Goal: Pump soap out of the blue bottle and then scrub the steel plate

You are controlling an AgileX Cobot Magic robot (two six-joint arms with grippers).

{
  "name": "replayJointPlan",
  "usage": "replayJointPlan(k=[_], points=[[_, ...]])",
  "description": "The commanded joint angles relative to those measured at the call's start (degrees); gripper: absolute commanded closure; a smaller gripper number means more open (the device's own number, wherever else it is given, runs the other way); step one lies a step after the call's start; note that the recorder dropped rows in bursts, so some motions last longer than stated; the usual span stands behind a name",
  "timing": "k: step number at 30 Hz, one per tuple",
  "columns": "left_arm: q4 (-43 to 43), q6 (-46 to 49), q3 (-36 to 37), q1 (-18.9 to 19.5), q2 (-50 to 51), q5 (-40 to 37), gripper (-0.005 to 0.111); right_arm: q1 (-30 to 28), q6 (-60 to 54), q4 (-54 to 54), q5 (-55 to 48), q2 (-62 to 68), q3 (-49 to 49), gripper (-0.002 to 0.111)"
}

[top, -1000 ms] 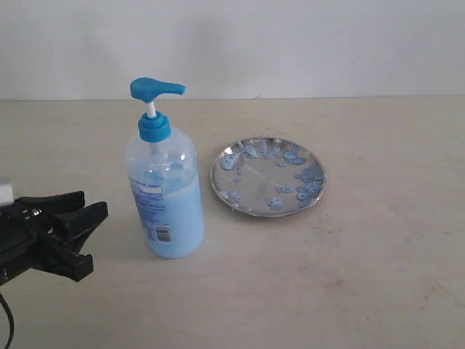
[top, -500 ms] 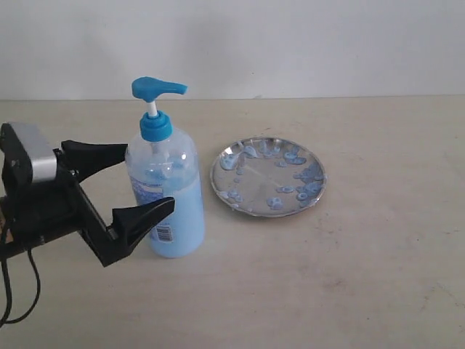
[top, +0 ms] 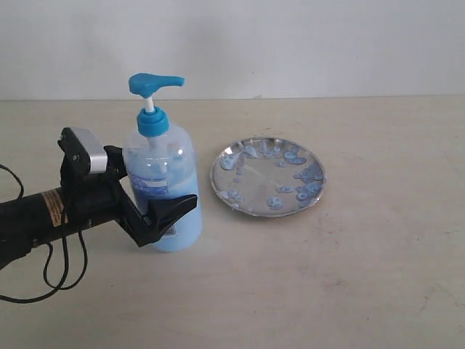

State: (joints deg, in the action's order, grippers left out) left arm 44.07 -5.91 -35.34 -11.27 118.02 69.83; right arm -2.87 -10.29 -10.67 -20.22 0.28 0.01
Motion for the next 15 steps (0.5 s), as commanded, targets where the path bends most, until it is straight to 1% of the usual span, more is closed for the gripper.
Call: replayJointPlan(k=[1, 3, 7, 12, 15], points=[[-2.2, -0.7, -2.3, -0.1, 2.3, 0.1, 0.007, 0.0, -0.6, 0.8, 0.3, -0.3, 0.0, 0.108], [-3.2, -0.7, -3.1, -0.1, 2.6, 0.1, 0.021, 0.0, -0.6, 0.9, 0.3, -0.3, 0.0, 0.108], [-3.1, -0.7, -4.3, -0.1, 2.7, 0.1, 0.052, 0.0, -0.6, 0.8, 1.1, -0.3, 0.0, 0.108], [-2.5, -0.6, -4.7, -0.1, 2.7, 0.1, 0.102, 0.0, -0.6, 0.1, 6.5, -0.3, 0.0, 0.108], [-2.5, 0.0, -4.7, -0.1, 2.7, 0.1, 0.103, 0.0, -0.5, -2.2, 9.9, -0.3, 0.0, 0.108]])
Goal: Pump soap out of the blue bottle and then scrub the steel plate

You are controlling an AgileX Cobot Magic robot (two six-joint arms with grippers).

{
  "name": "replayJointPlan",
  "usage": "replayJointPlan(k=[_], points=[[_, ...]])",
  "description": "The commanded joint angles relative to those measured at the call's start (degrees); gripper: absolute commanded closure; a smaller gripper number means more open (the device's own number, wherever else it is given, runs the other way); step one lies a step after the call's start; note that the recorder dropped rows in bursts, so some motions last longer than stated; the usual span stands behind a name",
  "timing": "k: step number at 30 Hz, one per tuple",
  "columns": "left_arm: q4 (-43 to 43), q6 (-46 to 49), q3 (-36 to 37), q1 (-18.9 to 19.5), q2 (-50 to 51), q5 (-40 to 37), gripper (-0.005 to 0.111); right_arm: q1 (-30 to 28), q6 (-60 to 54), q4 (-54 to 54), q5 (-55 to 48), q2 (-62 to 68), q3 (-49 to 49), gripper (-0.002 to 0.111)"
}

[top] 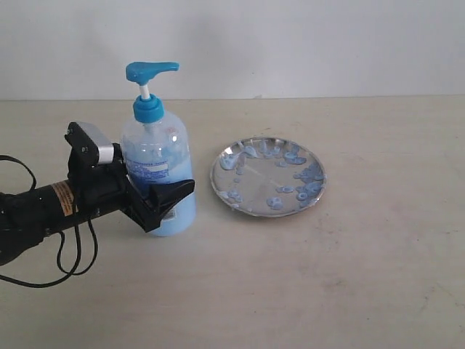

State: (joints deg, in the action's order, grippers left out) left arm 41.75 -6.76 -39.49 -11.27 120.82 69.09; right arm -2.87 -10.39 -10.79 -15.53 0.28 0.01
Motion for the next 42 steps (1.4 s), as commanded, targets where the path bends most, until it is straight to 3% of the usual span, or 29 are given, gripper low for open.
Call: replayJointPlan(k=[1, 6, 13, 21, 28, 30, 34, 39, 42], points=[[-0.2, 0.8, -0.5, -0.1, -0.1, 0.9, 0.103, 0.0, -0.2, -3.3, 5.9, -0.3, 0.0, 0.108], [0.8, 0.8, -2.9, -0.1, -0.1, 0.9, 0.103, 0.0, 3.9, -16.1, 9.8, -0.3, 0.0, 0.108], [4.8, 0.3, -10.1, -0.1, -0.1, -8.6, 0.103, 0.0, 4.4, -16.1, 11.1, -0.3, 0.0, 0.108], [4.8, 0.3, -15.8, -0.1, 1.7, -8.8, 0.103, 0.0, 2.4, -15.6, 14.0, -0.3, 0.0, 0.108], [4.8, 0.3, -19.6, -0.1, 5.0, -8.8, 0.103, 0.0, 5.6, -14.5, 30.5, 21.1, 0.7, 0.108], [5.7, 0.3, -20.3, -0.1, 5.9, -8.5, 0.103, 0.0, 7.8, -9.1, 32.1, 29.9, 4.9, 0.108], [7.1, 0.3, -20.9, -0.8, 6.3, -8.6, 0.103, 0.0, 18.0, 16.6, 39.5, 51.3, 17.3, 0.108], [7.2, 0.3, -20.9, -1.4, 6.3, -9.6, 0.103, 0.0, 27.8, 53.0, 64.7, 74.2, 37.0, 0.108], [7.2, 0.3, -20.9, -1.4, 6.3, -9.6, 0.103, 2.0, 43.8, 58.0, 67.2, 81.8, 48.7, 0.108]])
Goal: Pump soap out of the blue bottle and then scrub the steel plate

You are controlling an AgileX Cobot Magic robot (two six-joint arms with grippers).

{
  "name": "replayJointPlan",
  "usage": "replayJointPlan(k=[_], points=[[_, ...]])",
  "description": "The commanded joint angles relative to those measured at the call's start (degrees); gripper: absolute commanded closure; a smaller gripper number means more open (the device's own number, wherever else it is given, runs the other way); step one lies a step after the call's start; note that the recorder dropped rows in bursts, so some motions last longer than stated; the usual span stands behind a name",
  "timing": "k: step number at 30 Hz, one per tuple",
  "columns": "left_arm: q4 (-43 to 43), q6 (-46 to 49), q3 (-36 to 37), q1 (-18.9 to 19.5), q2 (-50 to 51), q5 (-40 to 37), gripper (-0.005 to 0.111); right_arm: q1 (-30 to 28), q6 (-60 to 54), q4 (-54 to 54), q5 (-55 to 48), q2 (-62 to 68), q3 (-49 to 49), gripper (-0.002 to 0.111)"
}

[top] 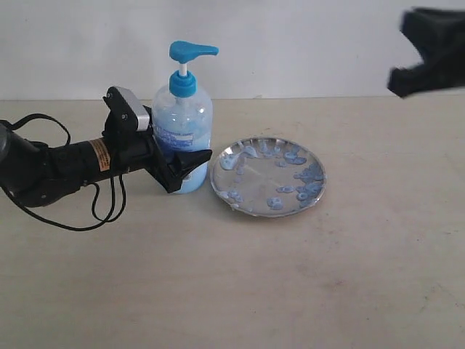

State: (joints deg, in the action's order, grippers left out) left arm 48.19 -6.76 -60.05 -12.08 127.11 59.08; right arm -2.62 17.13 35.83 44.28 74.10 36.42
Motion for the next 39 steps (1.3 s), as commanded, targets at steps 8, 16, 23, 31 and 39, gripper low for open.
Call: replayJointPlan(k=[8, 16, 23, 31, 39], points=[[1.9, 0.3, -0.3, -0.6, 0.0, 0.5, 0.103, 12.4, 31.8, 26.5, -0.7, 19.3, 32.0, 0.108], [2.2, 0.4, -0.3, -0.6, 0.0, 0.5, 0.103, 24.8, 30.3, 35.2, -14.3, 24.0, 35.7, 0.108], [2.5, 0.4, -0.3, -0.6, 0.0, 0.5, 0.103, 26.1, 28.5, 33.1, -20.3, 26.5, 35.7, 0.108], [4.4, 0.4, -0.3, -0.6, 0.0, 0.5, 0.103, 26.1, 10.4, 14.2, -20.7, 26.6, 35.7, 0.108], [4.4, 0.4, -0.3, -0.6, 0.0, 0.5, 0.103, 26.1, 14.8, 15.2, -28.1, 26.6, 35.7, 0.108]])
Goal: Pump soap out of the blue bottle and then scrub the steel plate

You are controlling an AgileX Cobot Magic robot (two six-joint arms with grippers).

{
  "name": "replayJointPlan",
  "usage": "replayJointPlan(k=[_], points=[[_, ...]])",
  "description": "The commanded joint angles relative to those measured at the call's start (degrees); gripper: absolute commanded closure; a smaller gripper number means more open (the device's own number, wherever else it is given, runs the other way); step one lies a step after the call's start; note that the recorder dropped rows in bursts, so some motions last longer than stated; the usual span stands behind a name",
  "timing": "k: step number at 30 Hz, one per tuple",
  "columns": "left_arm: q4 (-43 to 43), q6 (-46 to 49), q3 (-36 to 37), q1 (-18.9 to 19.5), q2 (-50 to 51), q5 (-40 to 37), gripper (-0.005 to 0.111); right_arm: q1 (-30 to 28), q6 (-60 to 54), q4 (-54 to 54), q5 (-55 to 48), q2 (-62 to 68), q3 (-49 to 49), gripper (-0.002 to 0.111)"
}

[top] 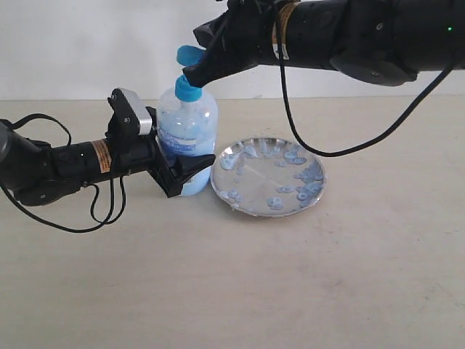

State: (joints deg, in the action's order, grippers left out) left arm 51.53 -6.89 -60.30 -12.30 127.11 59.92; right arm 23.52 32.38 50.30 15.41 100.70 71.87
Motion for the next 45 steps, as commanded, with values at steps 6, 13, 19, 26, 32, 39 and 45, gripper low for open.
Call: replayJointPlan(k=[6, 13, 19, 26, 32, 39, 45], points=[[1.0, 0.5, -0.1, -0.4, 0.0, -0.4, 0.103, 0.1, -1.1, 0.9, 13.9, -0.1, 0.3, 0.108], [1.0, 0.5, -0.1, -0.4, 0.0, -0.4, 0.103, 1.7, 6.0, 1.0, -3.5, 0.4, 0.1, 0.108], [1.0, 0.5, -0.1, -0.4, 0.0, -0.4, 0.103, 1.8, 6.9, 1.0, -4.2, 3.7, -0.8, 0.108], [1.0, 0.5, -0.1, -0.4, 0.0, -0.4, 0.103, 2.4, -0.5, 1.4, -3.1, 5.6, -1.0, 0.108], [1.0, 0.5, -0.1, -0.4, 0.0, -0.4, 0.103, 2.4, -7.4, 1.4, -8.9, 4.5, 3.5, 0.108], [1.0, 0.5, -0.1, -0.4, 0.0, -0.4, 0.103, 2.2, -9.8, 1.4, -14.5, 0.5, 11.1, 0.108], [1.0, 0.5, -0.1, -0.4, 0.0, -0.4, 0.103, 5.1, -7.2, 1.4, -14.8, -3.8, 9.7, 0.108]])
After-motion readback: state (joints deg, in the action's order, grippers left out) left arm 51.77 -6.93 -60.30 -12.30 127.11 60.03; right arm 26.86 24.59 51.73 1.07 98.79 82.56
